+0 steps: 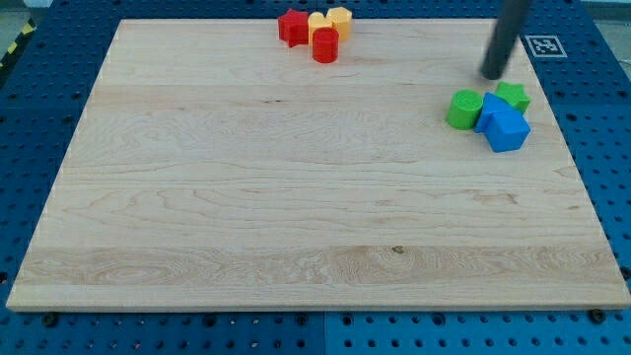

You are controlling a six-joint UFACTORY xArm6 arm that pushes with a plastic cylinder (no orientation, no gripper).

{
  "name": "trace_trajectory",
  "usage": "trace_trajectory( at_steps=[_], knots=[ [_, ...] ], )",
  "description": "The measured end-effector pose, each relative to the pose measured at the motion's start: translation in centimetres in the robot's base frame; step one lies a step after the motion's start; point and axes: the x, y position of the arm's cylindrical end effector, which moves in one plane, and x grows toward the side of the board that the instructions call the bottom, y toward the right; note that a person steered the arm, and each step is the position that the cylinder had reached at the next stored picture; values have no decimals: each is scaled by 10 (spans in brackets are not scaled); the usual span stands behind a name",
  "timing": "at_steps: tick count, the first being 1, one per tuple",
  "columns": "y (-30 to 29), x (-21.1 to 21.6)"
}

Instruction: Push the blue cube towards center

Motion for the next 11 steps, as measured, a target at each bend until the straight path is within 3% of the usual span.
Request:
trace_trajectory(
  at_steps=[2,7,11],
  knots=[
    [6,79],
    [16,106],
    [-169,116]
  ],
)
